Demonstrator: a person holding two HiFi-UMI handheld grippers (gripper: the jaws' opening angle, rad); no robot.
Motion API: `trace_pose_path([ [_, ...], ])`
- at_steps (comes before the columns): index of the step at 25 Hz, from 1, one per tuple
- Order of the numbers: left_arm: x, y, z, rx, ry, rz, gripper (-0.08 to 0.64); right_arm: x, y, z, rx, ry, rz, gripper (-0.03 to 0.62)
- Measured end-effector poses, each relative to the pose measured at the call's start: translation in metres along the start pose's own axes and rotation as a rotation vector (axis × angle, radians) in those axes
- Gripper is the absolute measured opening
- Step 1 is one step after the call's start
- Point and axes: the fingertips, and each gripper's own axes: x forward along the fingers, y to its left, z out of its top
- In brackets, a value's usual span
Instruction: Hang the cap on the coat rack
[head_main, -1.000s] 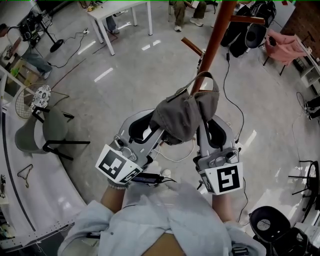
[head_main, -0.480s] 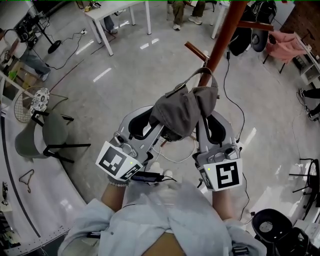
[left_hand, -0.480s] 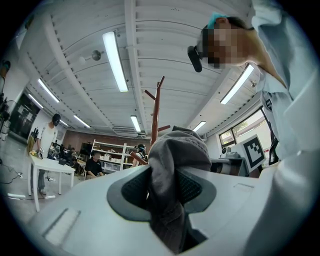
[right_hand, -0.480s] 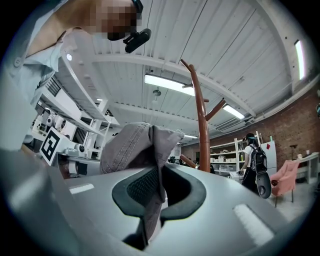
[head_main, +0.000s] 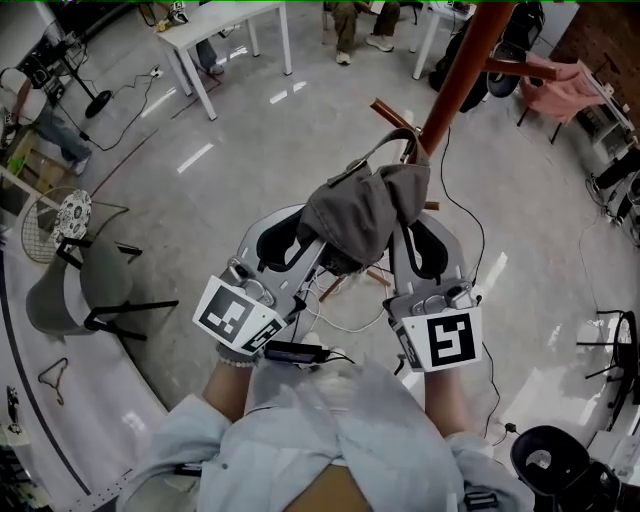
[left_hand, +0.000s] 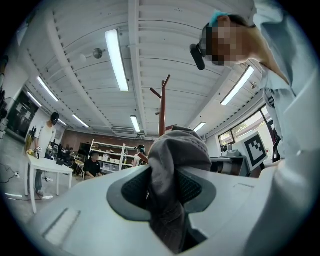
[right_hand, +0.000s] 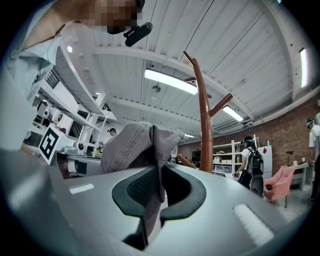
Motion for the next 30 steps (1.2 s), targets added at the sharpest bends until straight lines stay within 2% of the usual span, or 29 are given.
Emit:
trace_pose_path([
  [18,0.033,0.056,-0.008,-0.032,-0.015,0.012,0.124,0.060,-0.014,-0.005,-0.093,0.062,-0.056,0.026],
  [30,0.055,0.079,-0.025,-0.031,0.011,0.013,0.124,0.086,-0.027,-0.017,-0.096,0.118,-0.140,0.026],
])
